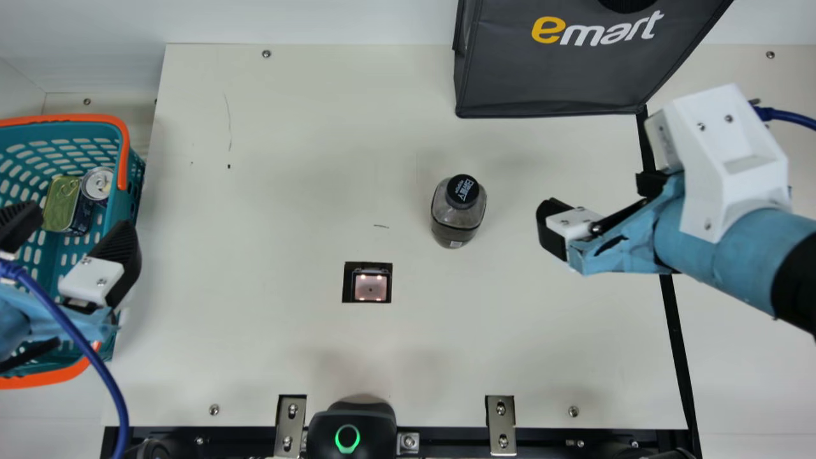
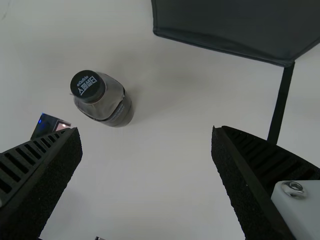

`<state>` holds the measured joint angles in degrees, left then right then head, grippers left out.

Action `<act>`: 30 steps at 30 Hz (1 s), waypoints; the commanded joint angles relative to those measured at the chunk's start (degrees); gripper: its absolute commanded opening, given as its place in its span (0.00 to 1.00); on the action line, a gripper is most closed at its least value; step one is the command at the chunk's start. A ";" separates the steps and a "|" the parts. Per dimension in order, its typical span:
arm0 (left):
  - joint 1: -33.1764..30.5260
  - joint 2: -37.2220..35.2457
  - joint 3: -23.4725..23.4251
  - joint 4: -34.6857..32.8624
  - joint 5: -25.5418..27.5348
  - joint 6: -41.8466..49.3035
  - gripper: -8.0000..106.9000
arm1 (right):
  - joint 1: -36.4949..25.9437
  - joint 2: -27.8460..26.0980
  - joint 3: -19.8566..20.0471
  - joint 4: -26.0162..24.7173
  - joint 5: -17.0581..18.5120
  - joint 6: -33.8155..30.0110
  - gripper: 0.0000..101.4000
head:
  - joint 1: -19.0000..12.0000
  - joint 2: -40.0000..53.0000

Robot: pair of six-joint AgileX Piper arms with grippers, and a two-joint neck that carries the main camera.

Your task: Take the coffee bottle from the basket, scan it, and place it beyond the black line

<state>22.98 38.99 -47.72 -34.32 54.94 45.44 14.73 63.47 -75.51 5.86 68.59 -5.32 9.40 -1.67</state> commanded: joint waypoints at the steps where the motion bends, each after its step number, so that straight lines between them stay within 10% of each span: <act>1: 0.00 0.00 0.00 0.00 0.00 0.00 0.85 | 0.59 0.36 0.40 -0.13 -0.78 -0.27 0.90 | -1.48 0.09; 30: 0.00 0.00 0.00 0.00 0.00 0.00 0.85 | 8.93 8.96 4.49 0.89 -12.32 -0.29 0.90 | -1.48 0.09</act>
<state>22.98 38.99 -47.72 -34.32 54.94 45.44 23.41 72.36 -71.02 6.89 56.63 -5.87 9.40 -1.76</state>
